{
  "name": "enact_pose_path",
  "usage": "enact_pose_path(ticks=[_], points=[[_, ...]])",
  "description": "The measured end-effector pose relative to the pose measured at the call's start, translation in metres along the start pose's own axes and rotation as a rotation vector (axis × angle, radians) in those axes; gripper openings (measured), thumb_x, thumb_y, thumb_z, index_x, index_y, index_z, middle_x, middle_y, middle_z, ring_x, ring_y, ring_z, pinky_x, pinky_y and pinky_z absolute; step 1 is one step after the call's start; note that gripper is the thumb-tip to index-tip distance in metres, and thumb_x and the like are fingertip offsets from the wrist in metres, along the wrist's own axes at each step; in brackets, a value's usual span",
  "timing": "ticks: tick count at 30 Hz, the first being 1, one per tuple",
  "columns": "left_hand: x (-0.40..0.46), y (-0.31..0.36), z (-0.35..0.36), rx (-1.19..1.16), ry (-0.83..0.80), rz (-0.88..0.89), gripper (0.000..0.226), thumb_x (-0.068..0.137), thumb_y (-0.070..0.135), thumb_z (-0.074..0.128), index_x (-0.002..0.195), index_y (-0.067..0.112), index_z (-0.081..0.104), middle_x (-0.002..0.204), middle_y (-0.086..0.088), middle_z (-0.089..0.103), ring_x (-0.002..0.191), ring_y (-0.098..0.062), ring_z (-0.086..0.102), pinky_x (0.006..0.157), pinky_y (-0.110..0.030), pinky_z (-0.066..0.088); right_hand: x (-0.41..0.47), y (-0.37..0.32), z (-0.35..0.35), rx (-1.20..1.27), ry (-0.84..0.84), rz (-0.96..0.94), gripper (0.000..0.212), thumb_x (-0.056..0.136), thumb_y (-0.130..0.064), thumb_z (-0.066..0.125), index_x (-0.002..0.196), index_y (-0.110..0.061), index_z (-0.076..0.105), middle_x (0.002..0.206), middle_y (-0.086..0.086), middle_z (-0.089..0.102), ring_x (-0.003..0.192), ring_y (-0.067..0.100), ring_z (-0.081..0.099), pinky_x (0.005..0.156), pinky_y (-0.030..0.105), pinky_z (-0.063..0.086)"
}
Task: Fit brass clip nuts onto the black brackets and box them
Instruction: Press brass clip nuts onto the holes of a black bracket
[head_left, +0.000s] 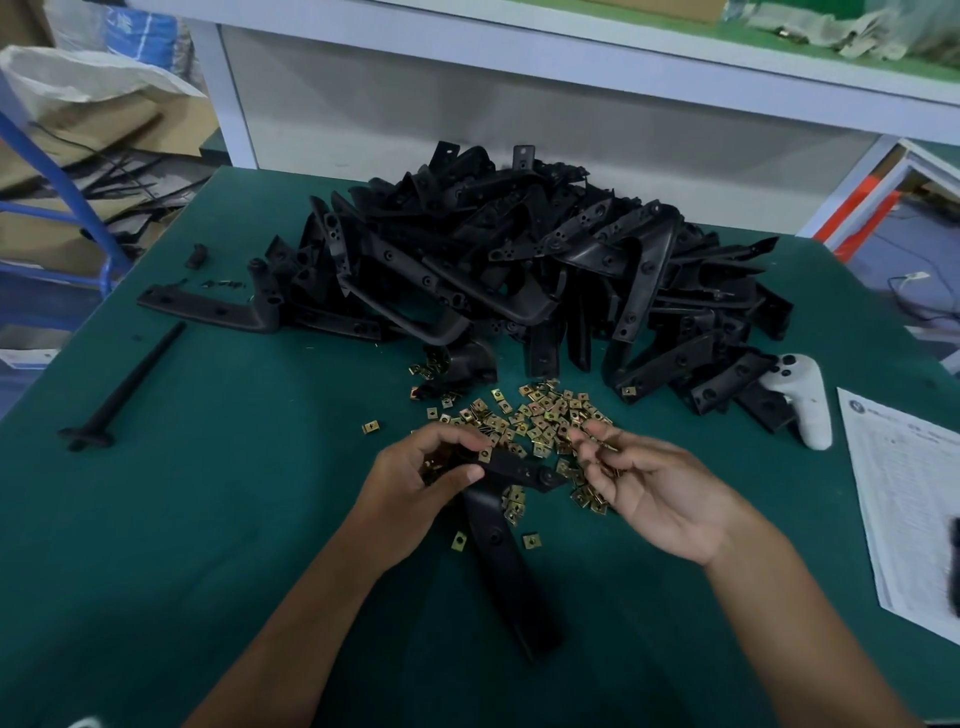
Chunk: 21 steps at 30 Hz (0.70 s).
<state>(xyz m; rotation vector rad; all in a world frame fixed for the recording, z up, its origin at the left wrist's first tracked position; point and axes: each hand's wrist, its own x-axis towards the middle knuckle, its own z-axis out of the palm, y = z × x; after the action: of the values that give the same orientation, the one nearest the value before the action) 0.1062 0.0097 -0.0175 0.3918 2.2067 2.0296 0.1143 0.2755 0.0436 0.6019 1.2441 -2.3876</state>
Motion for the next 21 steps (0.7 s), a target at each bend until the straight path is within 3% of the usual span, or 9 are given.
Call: enact_pose_path(ticks=[3, 7, 10, 13, 17, 21], points=[[0.0, 0.001, 0.0, 0.021, 0.001, -0.003, 0.025, 0.084, 0.044, 0.069, 0.109, 0.042, 0.068, 0.115, 0.013, 0.071, 0.106, -0.01, 0.067, 0.09, -0.032, 0.054, 0.0, 0.0, 0.001, -0.006, -0.01, -0.01, 0.039, 0.095, 0.015, 0.04, 0.129, 0.002, 0.054, 0.122, 0.022, 0.07, 0.088, 0.017, 0.075, 0.072, 0.025, 0.061], [-0.001, 0.003, -0.001, -0.006, 0.009, 0.012, 0.027, 0.088, 0.038, 0.067, 0.115, 0.04, 0.066, 0.11, 0.011, 0.07, 0.102, -0.013, 0.067, 0.087, -0.028, 0.054, 0.001, 0.0, 0.003, 0.062, 0.008, -0.034, 0.034, 0.099, 0.01, 0.041, 0.131, 0.003, 0.052, 0.121, 0.026, 0.07, 0.101, 0.023, 0.075, 0.072, 0.026, 0.062], [-0.002, 0.004, -0.002, -0.02, -0.004, -0.005, 0.028, 0.087, 0.037, 0.069, 0.115, 0.04, 0.065, 0.108, 0.011, 0.069, 0.1, -0.013, 0.066, 0.086, -0.027, 0.053, 0.003, 0.002, 0.008, 0.099, 0.067, -0.056, 0.03, 0.097, -0.003, 0.051, 0.127, 0.002, 0.054, 0.11, 0.017, 0.075, 0.078, 0.013, 0.076, 0.056, 0.02, 0.058], [-0.002, 0.005, -0.002, -0.018, -0.006, -0.018, 0.041, 0.075, 0.038, 0.081, 0.112, 0.042, 0.064, 0.112, 0.012, 0.069, 0.102, -0.012, 0.067, 0.087, -0.023, 0.054, 0.004, 0.006, 0.01, 0.039, 0.087, -0.052, 0.031, 0.09, -0.018, 0.059, 0.115, -0.001, 0.056, 0.085, 0.005, 0.074, 0.05, 0.003, 0.054, 0.039, 0.015, 0.042], [-0.001, 0.007, -0.002, 0.062, 0.02, 0.021, 0.047, 0.072, 0.023, 0.088, 0.107, 0.045, 0.064, 0.109, 0.014, 0.072, 0.101, -0.003, 0.066, 0.083, -0.008, 0.047, 0.004, 0.014, 0.011, -0.146, 0.067, -0.049, 0.025, 0.088, -0.029, 0.064, 0.094, -0.007, 0.055, 0.065, -0.001, 0.062, 0.048, 0.003, 0.042, 0.038, 0.015, 0.037], [-0.001, 0.008, -0.002, 0.046, 0.018, 0.007, 0.048, 0.075, 0.013, 0.089, 0.106, 0.04, 0.065, 0.106, 0.01, 0.075, 0.1, -0.005, 0.069, 0.085, -0.015, 0.051, 0.002, 0.018, 0.017, -0.327, -0.006, -0.123, 0.022, 0.079, -0.035, 0.074, 0.077, -0.014, 0.07, 0.064, -0.003, 0.053, 0.049, 0.004, 0.038, 0.041, 0.015, 0.035]])
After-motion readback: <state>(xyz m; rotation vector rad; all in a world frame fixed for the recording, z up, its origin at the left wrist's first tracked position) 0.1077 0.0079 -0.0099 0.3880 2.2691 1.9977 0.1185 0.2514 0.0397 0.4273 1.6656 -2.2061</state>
